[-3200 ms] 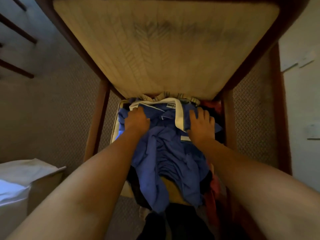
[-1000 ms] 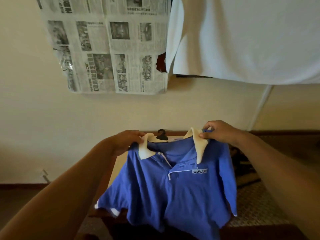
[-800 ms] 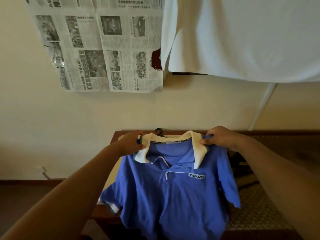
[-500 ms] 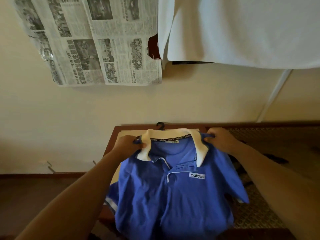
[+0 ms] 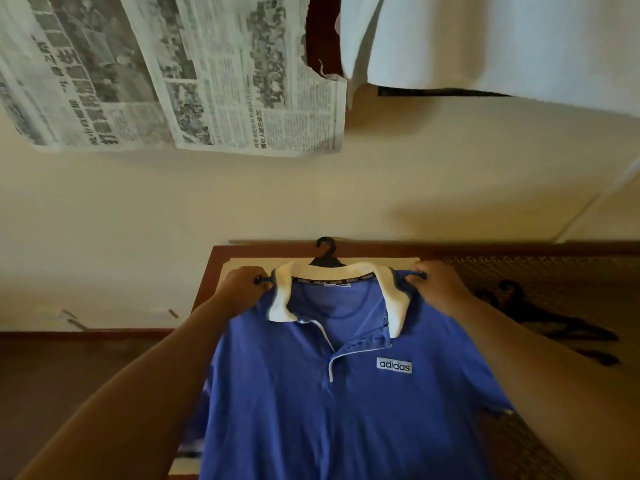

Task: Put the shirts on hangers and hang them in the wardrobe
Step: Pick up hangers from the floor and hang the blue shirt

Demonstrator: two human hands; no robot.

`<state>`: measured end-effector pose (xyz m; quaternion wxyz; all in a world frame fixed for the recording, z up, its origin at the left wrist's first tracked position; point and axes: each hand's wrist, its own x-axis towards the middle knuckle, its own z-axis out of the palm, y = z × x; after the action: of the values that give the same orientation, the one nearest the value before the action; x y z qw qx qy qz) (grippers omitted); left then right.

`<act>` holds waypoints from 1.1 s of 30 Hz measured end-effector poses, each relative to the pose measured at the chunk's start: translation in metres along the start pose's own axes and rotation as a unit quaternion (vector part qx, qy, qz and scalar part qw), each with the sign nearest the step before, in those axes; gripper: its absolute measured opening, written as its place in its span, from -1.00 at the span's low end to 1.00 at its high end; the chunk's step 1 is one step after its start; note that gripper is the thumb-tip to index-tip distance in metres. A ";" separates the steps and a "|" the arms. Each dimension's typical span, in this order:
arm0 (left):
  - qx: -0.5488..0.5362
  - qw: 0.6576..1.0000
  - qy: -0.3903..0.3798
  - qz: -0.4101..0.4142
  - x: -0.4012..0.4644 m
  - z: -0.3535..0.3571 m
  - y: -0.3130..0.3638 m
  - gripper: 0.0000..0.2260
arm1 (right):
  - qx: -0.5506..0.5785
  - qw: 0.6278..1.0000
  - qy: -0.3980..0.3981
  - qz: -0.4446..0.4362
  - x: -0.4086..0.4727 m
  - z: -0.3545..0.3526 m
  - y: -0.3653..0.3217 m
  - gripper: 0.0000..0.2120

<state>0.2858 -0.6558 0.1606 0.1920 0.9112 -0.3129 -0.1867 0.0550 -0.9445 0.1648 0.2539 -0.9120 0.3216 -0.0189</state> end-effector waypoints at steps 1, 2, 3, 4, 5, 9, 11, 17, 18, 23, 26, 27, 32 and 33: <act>-0.002 1.000 0.001 -0.006 0.012 0.001 -0.005 -0.81 | 0.003 1.000 -0.009 0.014 0.013 0.004 0.000 -0.74; -0.002 1.000 0.007 -0.010 0.023 0.003 -0.010 -0.82 | 0.009 0.999 -0.018 0.024 0.027 0.010 0.000 -0.76; -0.001 1.000 0.015 -0.011 0.034 0.005 -0.014 -0.81 | 0.011 0.999 -0.026 0.033 0.040 0.015 0.000 -0.75; 0.000 1.000 0.020 -0.014 0.044 0.007 -0.017 -0.81 | 0.008 0.999 -0.032 0.039 0.052 0.020 -0.001 -0.75; 0.003 0.999 0.025 -0.019 0.053 0.011 -0.020 -0.82 | 0.000 0.998 -0.038 0.042 0.064 0.026 -0.002 -0.74; 0.023 0.999 0.013 -0.043 0.084 0.029 -0.031 -0.84 | -0.034 0.996 -0.058 0.058 0.100 0.045 -0.005 -0.60; 0.034 0.998 -0.002 -0.055 0.092 0.038 -0.033 -0.82 | -0.053 0.992 -0.086 0.071 0.111 0.056 0.001 -0.61; 0.076 0.994 -0.015 -0.083 0.095 0.066 -0.037 -0.76 | -0.108 0.976 -0.159 0.102 0.125 0.074 0.003 -0.87; 0.095 0.991 -0.001 -0.095 0.093 0.070 -0.036 -0.75 | -0.120 0.974 -0.165 0.097 0.129 0.076 0.001 -0.83; 0.014 0.980 0.156 -0.121 0.071 0.085 -0.006 -0.70 | -0.073 0.988 -0.131 0.039 0.147 0.088 -0.030 -0.84; -0.115 0.978 0.100 -0.146 0.062 0.102 0.014 -0.59 | -0.042 0.990 -0.136 0.021 0.151 0.107 -0.051 -0.79; -0.155 0.970 0.086 -0.167 0.060 0.108 0.016 -0.55 | -0.035 0.989 -0.144 0.019 0.151 0.113 -0.057 -0.77; -0.202 0.950 0.087 -0.221 0.064 0.120 0.008 -0.63 | 0.012 0.981 -0.169 0.091 0.157 0.125 -0.072 -0.66; -0.195 0.952 0.087 -0.221 0.065 0.120 0.006 -0.68 | 0.025 0.979 -0.174 0.104 0.159 0.123 -0.073 -0.66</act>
<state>0.2753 -0.7297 0.0465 0.3467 0.9148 -0.0434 -0.2024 0.2478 -0.9354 0.0718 0.3292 -0.8563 0.3650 0.1587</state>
